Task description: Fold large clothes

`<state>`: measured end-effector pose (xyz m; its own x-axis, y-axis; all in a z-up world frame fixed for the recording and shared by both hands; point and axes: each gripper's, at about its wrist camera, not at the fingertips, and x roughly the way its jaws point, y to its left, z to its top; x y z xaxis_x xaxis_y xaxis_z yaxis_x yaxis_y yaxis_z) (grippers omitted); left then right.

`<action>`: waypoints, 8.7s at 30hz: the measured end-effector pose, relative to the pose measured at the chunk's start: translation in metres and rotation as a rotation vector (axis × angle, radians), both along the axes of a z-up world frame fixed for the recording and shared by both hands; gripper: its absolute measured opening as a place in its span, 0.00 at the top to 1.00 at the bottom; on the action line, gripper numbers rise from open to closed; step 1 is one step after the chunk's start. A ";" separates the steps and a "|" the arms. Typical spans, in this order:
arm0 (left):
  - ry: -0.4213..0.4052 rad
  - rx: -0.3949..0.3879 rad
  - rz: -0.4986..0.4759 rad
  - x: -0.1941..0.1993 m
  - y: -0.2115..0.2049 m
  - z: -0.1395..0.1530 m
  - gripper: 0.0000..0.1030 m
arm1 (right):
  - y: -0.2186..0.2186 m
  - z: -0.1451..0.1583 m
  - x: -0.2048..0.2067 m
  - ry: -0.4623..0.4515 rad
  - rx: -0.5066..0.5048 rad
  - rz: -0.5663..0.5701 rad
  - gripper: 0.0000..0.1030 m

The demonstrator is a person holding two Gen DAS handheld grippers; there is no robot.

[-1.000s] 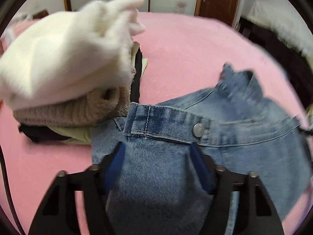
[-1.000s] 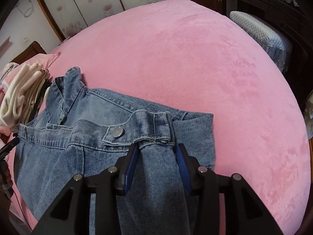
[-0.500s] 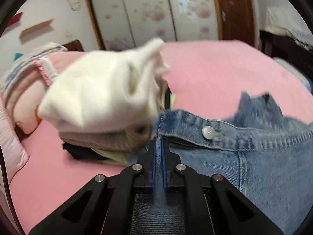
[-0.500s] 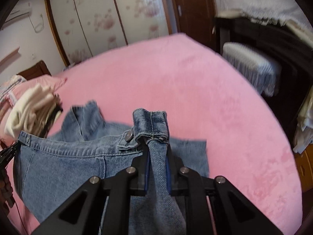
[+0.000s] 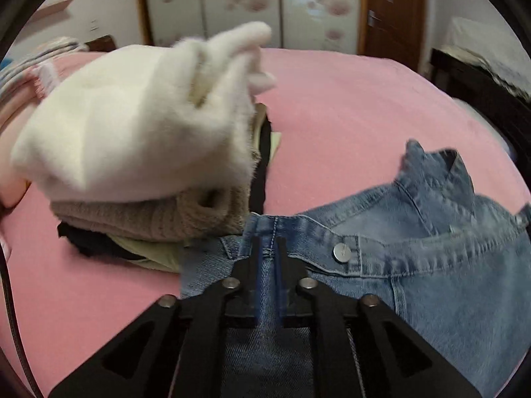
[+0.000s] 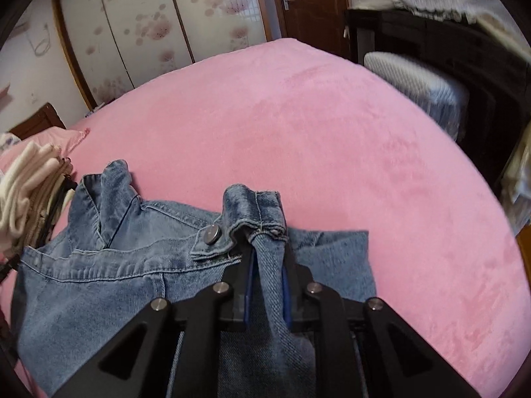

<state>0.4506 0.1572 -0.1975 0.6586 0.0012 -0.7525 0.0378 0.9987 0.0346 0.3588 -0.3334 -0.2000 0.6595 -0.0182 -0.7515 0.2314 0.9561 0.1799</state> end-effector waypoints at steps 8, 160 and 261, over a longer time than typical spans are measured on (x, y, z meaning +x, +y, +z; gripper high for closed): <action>0.140 -0.067 -0.107 0.020 -0.007 -0.019 0.24 | -0.004 -0.002 0.001 0.016 0.053 0.009 0.85; -0.316 -0.408 -0.141 -0.164 -0.097 0.098 0.87 | 0.221 -0.032 -0.073 0.004 0.127 0.259 0.85; 0.019 -0.125 -0.248 -0.169 -0.249 0.000 0.00 | -0.002 -0.027 -0.147 -0.002 0.128 0.033 0.77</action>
<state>0.2812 -0.0919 -0.1973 0.6132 -0.2522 -0.7486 0.2811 0.9553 -0.0916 0.2114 -0.3354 -0.2269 0.6596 0.0998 -0.7450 0.1996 0.9323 0.3016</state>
